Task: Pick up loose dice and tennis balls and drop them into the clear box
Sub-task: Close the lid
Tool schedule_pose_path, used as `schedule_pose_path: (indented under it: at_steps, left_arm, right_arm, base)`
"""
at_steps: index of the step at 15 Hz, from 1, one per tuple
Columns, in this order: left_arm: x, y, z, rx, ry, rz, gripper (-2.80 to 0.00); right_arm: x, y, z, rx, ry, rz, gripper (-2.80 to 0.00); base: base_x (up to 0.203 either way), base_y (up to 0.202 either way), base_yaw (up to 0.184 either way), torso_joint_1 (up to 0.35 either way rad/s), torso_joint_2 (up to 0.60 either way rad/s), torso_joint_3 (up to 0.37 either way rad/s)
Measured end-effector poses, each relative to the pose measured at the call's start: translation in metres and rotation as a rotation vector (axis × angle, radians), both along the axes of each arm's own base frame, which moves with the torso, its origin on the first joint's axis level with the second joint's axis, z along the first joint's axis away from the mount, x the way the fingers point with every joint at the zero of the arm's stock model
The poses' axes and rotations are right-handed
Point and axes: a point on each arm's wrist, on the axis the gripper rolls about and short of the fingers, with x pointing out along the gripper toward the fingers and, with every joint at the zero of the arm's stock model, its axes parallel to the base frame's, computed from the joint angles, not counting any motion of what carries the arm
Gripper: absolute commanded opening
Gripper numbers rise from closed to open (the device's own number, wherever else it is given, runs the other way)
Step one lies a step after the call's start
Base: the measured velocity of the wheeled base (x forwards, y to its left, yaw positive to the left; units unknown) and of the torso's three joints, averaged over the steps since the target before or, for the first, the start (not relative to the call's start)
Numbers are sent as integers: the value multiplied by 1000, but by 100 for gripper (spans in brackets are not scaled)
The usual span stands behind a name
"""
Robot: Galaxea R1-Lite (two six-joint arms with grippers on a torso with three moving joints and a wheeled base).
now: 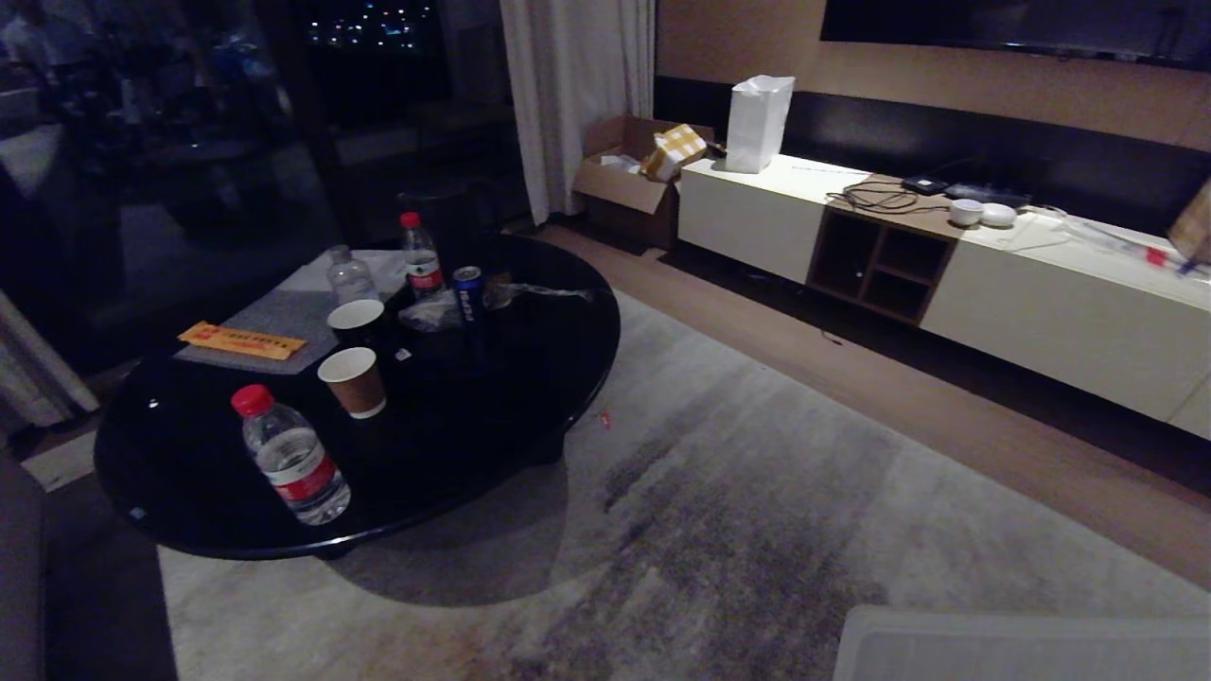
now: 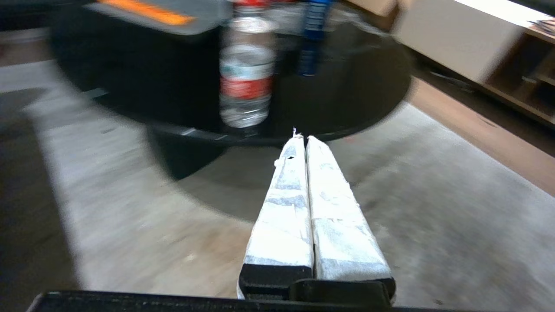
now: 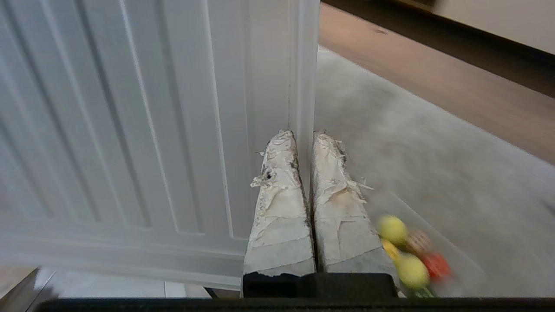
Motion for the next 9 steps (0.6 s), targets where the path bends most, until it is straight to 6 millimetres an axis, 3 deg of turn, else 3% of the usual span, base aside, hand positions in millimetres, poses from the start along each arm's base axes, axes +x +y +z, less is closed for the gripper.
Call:
schedule_pose_path:
  at_steps: [9]
  left_arm:
    - [0,0,0,0,0,0,-280]
  right_arm:
    - [0,0,0,0,0,0,-280]
  base:
    - [1,-9,164,1,3,4]
